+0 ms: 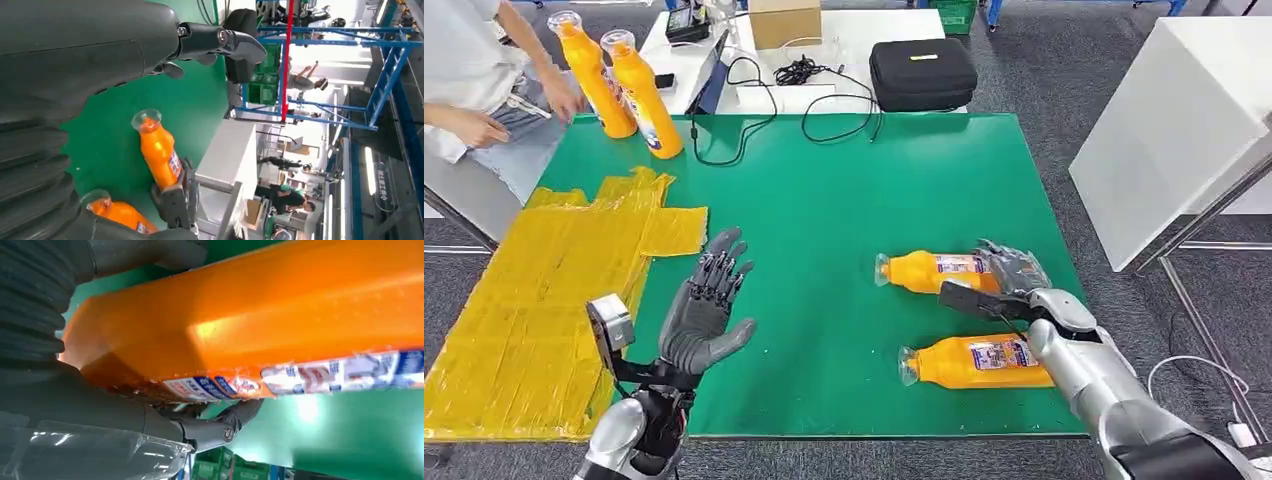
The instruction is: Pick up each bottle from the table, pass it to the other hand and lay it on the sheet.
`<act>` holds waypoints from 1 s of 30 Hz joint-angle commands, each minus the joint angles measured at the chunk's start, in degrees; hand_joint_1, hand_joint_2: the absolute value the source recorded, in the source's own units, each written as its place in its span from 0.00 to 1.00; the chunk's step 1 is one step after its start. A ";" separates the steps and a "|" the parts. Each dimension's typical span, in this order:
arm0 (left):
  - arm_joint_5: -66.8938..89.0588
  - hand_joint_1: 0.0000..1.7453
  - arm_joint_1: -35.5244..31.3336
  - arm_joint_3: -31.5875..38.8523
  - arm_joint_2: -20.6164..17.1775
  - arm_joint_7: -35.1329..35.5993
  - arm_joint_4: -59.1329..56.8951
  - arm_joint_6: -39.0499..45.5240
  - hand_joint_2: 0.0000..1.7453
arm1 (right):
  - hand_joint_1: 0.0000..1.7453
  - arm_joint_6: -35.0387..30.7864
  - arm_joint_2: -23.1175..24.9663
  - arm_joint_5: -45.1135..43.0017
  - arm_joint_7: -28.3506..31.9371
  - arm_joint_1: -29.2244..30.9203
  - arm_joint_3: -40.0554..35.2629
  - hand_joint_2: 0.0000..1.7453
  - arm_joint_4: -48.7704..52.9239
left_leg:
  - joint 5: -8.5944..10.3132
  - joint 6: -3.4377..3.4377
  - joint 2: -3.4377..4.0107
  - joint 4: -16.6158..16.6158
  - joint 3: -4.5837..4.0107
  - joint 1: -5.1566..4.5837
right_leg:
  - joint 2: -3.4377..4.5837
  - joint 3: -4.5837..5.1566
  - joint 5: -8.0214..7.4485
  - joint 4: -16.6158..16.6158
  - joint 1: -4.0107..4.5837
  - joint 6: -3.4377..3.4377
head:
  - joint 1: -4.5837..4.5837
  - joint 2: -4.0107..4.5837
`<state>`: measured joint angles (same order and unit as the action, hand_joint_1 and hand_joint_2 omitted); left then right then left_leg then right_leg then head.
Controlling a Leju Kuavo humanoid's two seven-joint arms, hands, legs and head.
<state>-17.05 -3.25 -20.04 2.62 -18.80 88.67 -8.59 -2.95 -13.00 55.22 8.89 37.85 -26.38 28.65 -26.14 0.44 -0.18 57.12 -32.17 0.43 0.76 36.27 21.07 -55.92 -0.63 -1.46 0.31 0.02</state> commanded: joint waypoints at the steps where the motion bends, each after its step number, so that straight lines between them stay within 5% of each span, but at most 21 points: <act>1: -0.54 0.00 -2.91 -1.36 -0.41 0.49 -3.58 -0.12 1.00 | 1.00 3.30 -0.38 5.46 -4.88 1.83 -8.00 1.00 -8.10 | -0.02 -0.01 -0.18 -0.07 0.25 0.05 | -0.25 -0.33 0.07 0.11 0.07 0.04 | -0.02 0.00; 16: -0.27 0.00 -2.58 -0.81 -0.08 1.08 -3.01 -0.22 1.00 | 1.00 -0.51 -0.27 9.95 -11.07 2.51 -8.68 1.00 -7.80 | -0.05 0.01 -0.17 -0.06 0.40 -0.08 | -0.30 -0.52 0.08 0.13 0.02 0.03 | -0.04 0.00; 21: -0.32 0.00 -1.86 -0.05 0.62 1.64 -2.37 0.64 1.00 | 1.00 -8.47 0.74 13.51 -16.23 1.33 -7.40 1.00 -6.51 | -0.05 0.06 -0.10 -0.05 0.36 -0.12 | -0.19 -0.44 0.05 0.10 -0.03 0.01 | -0.02 0.00; 26: 1.02 0.00 1.99 0.18 0.71 1.87 0.35 0.71 1.00 | 1.00 -25.75 3.19 10.59 -15.68 -6.62 5.30 1.00 3.16 | -0.12 0.05 -0.01 -0.11 0.44 -0.08 | -0.14 -0.54 0.08 0.17 0.02 0.05 | -0.02 0.00; 30: 2.55 0.00 3.28 0.14 0.52 1.72 1.73 0.41 1.00 | 1.00 -31.20 6.47 8.04 -10.61 -14.98 16.54 1.00 18.41 | -0.23 0.03 0.06 -0.11 0.42 -0.02 | -0.10 -0.53 0.16 0.13 0.06 0.07 | -0.02 0.00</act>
<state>-16.22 -2.15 -20.15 2.97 -17.25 89.30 -7.91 -27.32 -12.07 66.42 -7.16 34.46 -28.56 28.40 -26.21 0.54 -0.21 57.10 -32.05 0.31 0.66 36.03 21.10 -55.92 -0.71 -1.49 0.28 0.02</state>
